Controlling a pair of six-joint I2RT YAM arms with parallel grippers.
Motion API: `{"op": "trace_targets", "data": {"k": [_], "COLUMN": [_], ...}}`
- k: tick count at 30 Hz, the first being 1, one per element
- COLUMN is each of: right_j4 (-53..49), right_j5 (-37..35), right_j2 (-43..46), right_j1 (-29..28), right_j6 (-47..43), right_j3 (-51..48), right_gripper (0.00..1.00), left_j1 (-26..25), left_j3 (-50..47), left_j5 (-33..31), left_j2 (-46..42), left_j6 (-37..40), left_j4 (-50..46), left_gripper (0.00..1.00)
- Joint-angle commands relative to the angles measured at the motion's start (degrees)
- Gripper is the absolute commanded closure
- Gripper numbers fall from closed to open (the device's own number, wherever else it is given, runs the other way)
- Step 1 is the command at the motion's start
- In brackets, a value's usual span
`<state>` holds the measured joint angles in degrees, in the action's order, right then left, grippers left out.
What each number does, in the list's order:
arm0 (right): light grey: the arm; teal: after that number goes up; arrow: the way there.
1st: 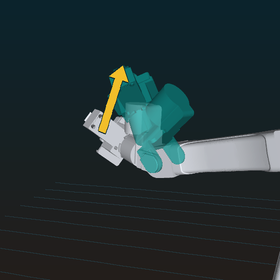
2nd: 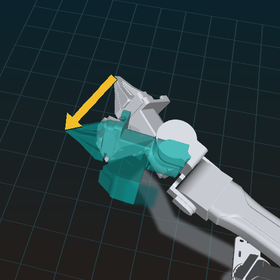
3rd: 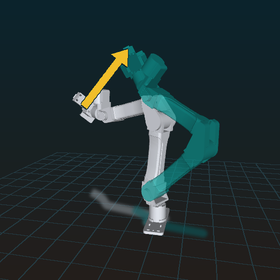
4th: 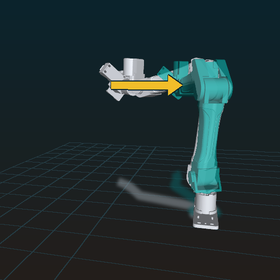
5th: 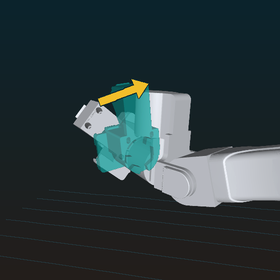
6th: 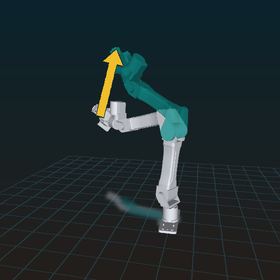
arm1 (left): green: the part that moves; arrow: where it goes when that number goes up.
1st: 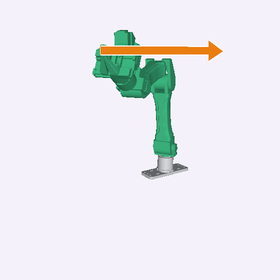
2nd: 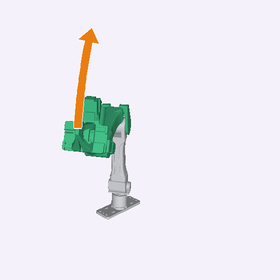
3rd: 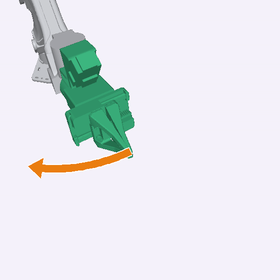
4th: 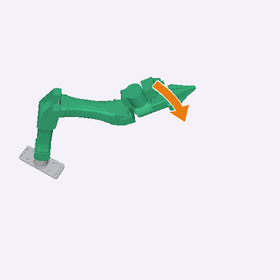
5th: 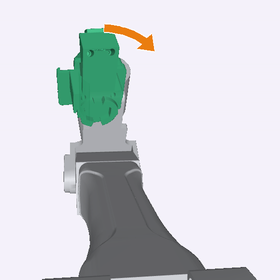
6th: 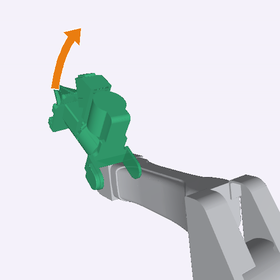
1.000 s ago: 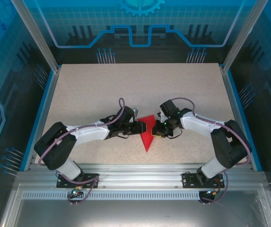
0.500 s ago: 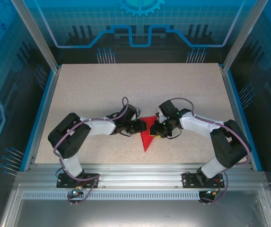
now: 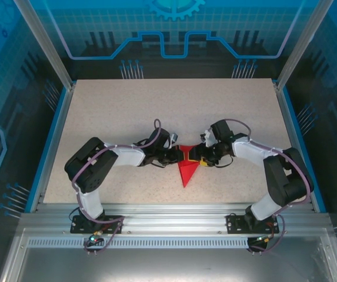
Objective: Fold a paper plane with a square sheet of paper (fold left side to right side)
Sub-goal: Fold the wing for the fifth time at the center of the table.
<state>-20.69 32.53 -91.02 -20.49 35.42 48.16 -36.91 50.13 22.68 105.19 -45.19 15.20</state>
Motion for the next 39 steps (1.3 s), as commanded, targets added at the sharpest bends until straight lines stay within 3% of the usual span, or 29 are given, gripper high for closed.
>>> {"op": "trace_targets", "data": {"k": [1, 11, 16, 19, 21, 24, 31, 36, 39], "right_j4": [0.77, 4.68, 6.46, 5.77, 4.87, 3.63, -1.69, -3.25, -4.26], "right_j5": [4.21, 7.59, 9.2, 8.67, 8.51, 8.08, 3.15, 2.06, 1.13], "right_j2": [-3.14, -9.32, -11.03, -10.9, -10.76, -9.95, -5.55, -3.83, -2.24], "right_j1": [2.64, 7.51, 9.19, 9.2, 9.17, 9.19, 9.24, 8.77, 8.53], "right_j6": [-3.03, -6.23, -6.89, -7.55, -7.94, -7.93, -7.05, -3.72, -1.49], "right_j3": [1.39, 4.92, 5.01, 5.14, 5.27, 5.1, 4.76, 4.57, 4.57], "right_gripper": [0.41, 0.43, 0.5, 0.63, 0.79, 1.0, 1.0, 1.0, 1.0], "left_j1": [0.34, 0.35, 0.51, 0.52, 0.65, 1.02, 3.06, 1.91, -4.79], "left_j3": [0.82, 0.85, 0.65, 0.68, 0.75, 0.95, 4.05, 4.26, 3.58], "left_j5": [3.44, 5.49, 5.77, 5.84, 5.93, 5.96, 1.39, -5.38, -13.6], "left_j2": [1.25, 2.35, 2.39, 2.39, 2.19, 1.18, -6.5, -15.8, -21.1], "left_j6": [1.55, 2.55, 2.65, 2.81, 3.38, 4.83, 14.54, 20.63, 23.83], "left_j4": [2.03, 2.99, 3.07, 2.97, 2.64, 1.43, -13.88, -24.14, -29.88], "left_gripper": [0.98, 0.98, 0.98, 0.97, 0.94, 0.87, 0.53, 0.44, 0.41]}}
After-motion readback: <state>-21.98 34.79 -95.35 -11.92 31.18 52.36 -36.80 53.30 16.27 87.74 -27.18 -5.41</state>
